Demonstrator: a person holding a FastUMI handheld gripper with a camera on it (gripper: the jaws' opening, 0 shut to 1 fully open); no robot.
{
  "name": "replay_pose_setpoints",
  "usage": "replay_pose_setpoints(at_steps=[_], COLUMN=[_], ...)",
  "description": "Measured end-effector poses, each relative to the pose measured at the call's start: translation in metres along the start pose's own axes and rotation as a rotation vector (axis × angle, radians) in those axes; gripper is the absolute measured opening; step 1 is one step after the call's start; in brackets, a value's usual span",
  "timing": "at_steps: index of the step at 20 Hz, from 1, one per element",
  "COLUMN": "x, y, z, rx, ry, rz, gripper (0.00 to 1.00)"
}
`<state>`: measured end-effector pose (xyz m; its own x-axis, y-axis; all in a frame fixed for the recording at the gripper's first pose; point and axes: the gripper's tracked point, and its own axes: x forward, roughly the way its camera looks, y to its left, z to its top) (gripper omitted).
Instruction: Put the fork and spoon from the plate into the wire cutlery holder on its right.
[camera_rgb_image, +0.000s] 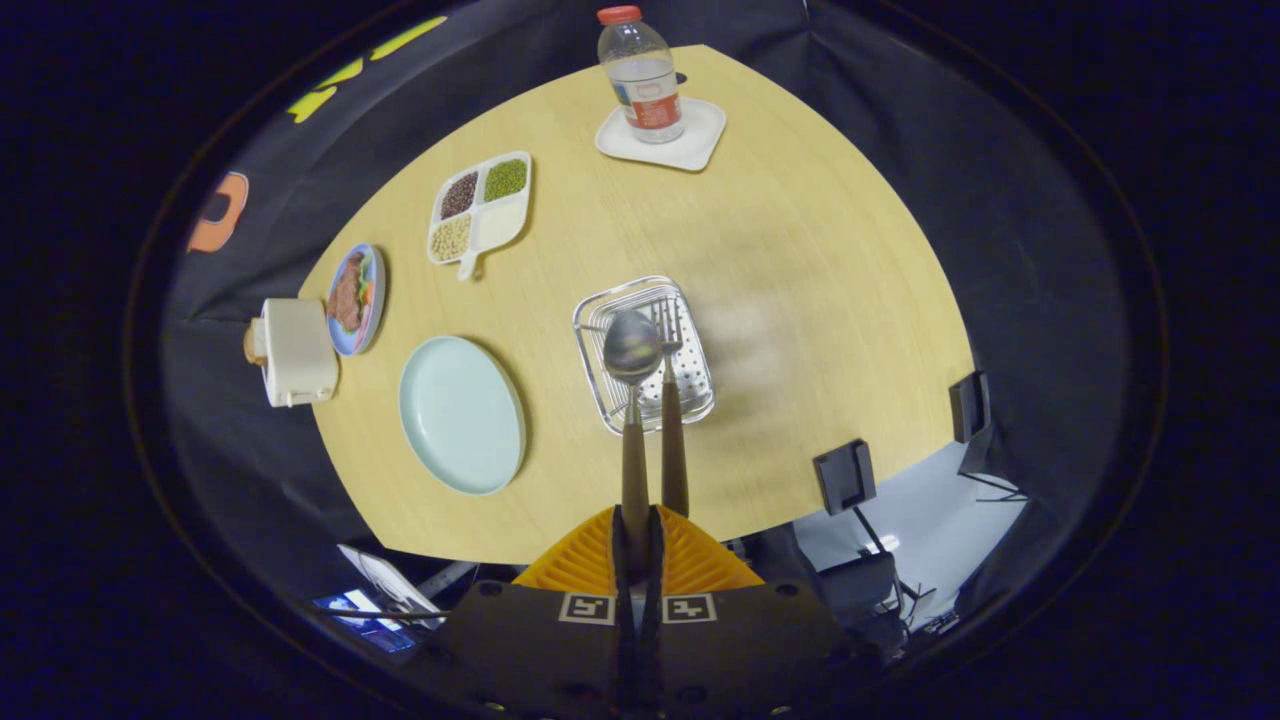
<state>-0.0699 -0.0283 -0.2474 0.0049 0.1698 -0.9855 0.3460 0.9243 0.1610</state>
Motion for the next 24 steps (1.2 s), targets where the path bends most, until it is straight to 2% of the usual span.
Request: replay_pose_setpoints(at_steps=[3,5,7,8,11,15,18,21,24], x=[0.001,0.002,-0.002,-0.004,-0.017,-0.051,-0.100,-0.155,-0.196], y=[0.005,0.010,0.015,0.016,0.021,0.041,0.071,0.103,0.128], z=[0.002,0.004,0.007,0.011,0.022,0.045,0.063,0.062,0.052], rx=[0.001,-0.015,-0.053,-0.080,-0.141,-0.236,-0.340,-0.416,-0.432], ry=[-0.008,-0.019,-0.056,-0.085,-0.199,-0.427,-0.656,-0.874,-1.008], rz=[0.004,0.012,0.022,0.018,0.004,0.022,0.049,0.100,0.174], gripper=[0.07,0.21,0.30,0.51,0.93,0.97,0.97,0.97,0.96])
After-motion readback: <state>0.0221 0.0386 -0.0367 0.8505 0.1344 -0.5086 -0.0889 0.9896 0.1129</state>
